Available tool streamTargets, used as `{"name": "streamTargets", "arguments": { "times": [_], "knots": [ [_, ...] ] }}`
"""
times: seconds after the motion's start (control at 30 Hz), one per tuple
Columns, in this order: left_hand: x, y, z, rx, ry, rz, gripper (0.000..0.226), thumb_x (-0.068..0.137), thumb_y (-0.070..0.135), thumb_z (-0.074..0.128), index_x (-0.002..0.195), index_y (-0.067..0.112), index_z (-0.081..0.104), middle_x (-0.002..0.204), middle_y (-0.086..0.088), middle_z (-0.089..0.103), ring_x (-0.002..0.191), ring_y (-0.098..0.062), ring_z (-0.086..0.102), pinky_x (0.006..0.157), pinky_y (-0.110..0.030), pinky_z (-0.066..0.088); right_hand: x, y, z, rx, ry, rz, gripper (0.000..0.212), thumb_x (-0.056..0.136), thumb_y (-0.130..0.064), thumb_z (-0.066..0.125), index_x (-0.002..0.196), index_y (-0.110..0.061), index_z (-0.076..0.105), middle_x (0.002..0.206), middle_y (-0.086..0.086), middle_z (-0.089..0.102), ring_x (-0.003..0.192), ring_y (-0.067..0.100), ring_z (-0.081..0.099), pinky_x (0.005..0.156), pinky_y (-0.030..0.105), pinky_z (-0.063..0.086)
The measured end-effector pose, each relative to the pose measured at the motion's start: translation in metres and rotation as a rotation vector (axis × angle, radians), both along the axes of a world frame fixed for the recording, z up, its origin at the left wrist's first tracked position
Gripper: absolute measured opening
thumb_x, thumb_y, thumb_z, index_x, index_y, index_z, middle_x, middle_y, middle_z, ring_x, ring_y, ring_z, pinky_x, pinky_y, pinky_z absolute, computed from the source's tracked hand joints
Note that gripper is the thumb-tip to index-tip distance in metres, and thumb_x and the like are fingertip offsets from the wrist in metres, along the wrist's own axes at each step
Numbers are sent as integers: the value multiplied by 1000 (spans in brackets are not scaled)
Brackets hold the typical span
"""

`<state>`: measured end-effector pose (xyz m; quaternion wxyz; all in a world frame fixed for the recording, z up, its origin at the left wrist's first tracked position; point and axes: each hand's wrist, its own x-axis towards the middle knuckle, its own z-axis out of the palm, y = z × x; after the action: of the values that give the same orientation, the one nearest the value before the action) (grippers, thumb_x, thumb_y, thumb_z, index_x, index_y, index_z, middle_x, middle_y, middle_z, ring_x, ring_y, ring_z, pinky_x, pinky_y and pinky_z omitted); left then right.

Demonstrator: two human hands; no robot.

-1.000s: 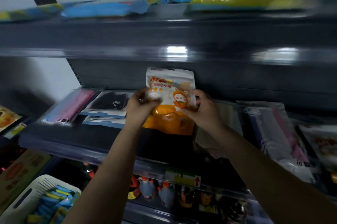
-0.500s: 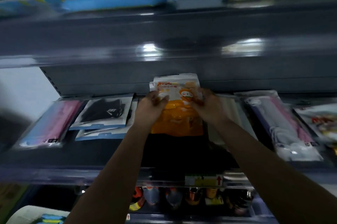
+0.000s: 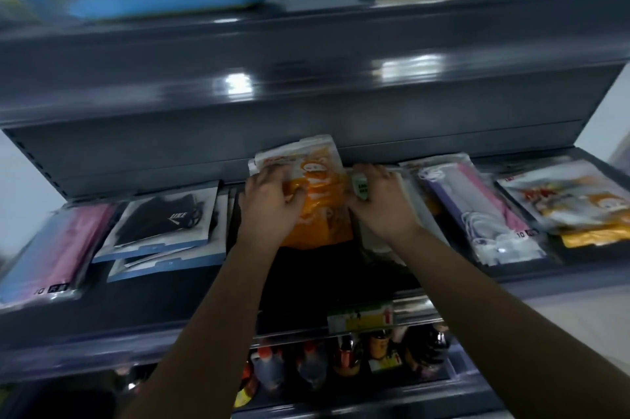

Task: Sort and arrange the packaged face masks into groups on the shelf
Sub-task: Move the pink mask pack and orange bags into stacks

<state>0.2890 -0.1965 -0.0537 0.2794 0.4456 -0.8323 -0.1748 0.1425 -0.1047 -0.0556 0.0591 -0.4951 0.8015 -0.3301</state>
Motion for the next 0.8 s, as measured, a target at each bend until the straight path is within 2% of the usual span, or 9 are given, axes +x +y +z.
{"name": "streamTargets", "arguments": {
  "times": [0.1, 0.17, 0.37, 0.53, 0.8],
  "knots": [
    [-20, 19, 4, -117, -90, -45, 46, 90, 35, 53, 134, 23, 48, 142, -3, 47, 131, -29, 37, 108, -41, 30, -16, 23, 3, 21, 118, -34, 55, 83, -39, 54, 131, -11, 49, 132, 14, 52, 123, 36, 43, 100, 39, 35],
    [-36, 35, 6, -191, -166, -71, 47, 90, 37, 51, 135, 22, 47, 142, -3, 46, 131, -29, 36, 105, -39, 27, -27, 41, 5, 44, 205, -60, 56, 82, -34, 57, 134, -13, 48, 134, 13, 50, 125, 37, 41, 101, 42, 36],
    [-98, 96, 6, -271, -353, -176, 55, 92, 43, 43, 142, 23, 33, 146, 1, 38, 133, -26, 31, 106, -38, 23, -73, 105, 10, 198, 357, -123, 51, 89, -33, 53, 138, -20, 43, 142, 4, 44, 131, 29, 35, 101, 38, 33],
    [-147, 147, -5, -180, -371, -225, 56, 93, 44, 43, 143, 22, 31, 148, -1, 36, 134, -26, 31, 106, -38, 26, -118, 164, 6, 291, 367, -152, 55, 91, -37, 50, 141, -20, 36, 146, 5, 38, 134, 30, 30, 107, 42, 28],
    [-192, 198, -28, -45, -381, -219, 51, 94, 40, 44, 140, 21, 35, 145, -3, 40, 133, -29, 33, 106, -39, 29, -169, 224, -8, 321, 316, -218, 57, 92, -36, 48, 144, -19, 32, 149, 6, 37, 139, 31, 27, 109, 46, 28]
  ]
}}
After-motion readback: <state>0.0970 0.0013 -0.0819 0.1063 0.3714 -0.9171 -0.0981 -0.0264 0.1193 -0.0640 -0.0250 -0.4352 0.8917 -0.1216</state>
